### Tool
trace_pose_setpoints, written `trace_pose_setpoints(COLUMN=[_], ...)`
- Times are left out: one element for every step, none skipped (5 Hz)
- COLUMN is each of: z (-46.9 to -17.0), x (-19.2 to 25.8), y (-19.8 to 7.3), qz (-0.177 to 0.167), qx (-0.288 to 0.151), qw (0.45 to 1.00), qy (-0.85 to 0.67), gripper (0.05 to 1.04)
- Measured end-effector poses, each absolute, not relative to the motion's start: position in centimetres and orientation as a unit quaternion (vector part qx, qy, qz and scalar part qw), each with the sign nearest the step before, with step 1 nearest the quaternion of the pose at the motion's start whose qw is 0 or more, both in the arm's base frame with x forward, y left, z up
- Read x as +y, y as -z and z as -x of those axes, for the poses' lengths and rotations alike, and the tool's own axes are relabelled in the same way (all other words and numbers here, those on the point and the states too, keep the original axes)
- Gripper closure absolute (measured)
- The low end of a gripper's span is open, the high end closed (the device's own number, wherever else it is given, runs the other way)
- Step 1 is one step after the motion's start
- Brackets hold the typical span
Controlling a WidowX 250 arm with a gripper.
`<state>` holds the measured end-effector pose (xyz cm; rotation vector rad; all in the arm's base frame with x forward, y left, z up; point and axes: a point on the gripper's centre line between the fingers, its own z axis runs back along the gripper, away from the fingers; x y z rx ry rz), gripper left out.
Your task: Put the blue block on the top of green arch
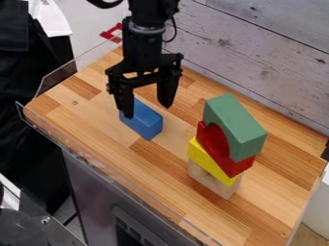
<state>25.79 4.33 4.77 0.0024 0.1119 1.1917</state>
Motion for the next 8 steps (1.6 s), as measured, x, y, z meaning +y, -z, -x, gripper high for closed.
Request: trace_pose_setpoints(z=[-26.0, -26.2, -26.1, -25.7, -25.4, -25.3, -25.2, -26.2], x=[4.9, 5.4, 6.0, 6.1, 5.9, 5.0, 3.7, 3.3], y=[-4.4, -3.8, -3.2, -2.5, -1.6, -1.4, -3.9, -8.8], qz=[0.003, 0.010, 0.014, 0.017, 0.014, 0.018, 0.023, 0.032], qx=[0.047, 0.047, 0.053, 0.055, 0.054, 0.059, 0.049, 0.002], qw=[0.819, 0.808, 0.798, 0.792, 0.762, 0.748, 0.772, 0.797], qy=[-0.572, -0.587, -0.600, -0.608, -0.645, -0.661, -0.633, -0.603], gripper=[0.085, 0.085, 0.085, 0.119, 0.399, 0.525, 0.525, 0.526])
